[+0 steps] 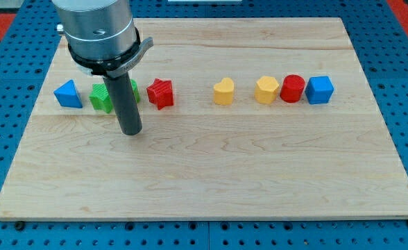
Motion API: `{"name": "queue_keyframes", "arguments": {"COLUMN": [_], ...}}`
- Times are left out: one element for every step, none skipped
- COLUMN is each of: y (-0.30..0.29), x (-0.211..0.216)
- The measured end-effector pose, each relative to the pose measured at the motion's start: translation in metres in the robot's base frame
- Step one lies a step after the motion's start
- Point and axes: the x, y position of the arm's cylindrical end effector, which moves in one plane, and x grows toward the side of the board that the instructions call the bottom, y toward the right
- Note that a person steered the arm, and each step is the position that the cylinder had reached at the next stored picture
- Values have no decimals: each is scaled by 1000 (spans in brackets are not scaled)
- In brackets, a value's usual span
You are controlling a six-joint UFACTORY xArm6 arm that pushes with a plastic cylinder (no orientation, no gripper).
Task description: Move the arm close to the green star
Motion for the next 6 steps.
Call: {"name": "queue_keyframes", "arguments": {"y": [3, 4, 0, -38, -45, -34], "x": [0, 0, 2, -13, -41, -41]}}
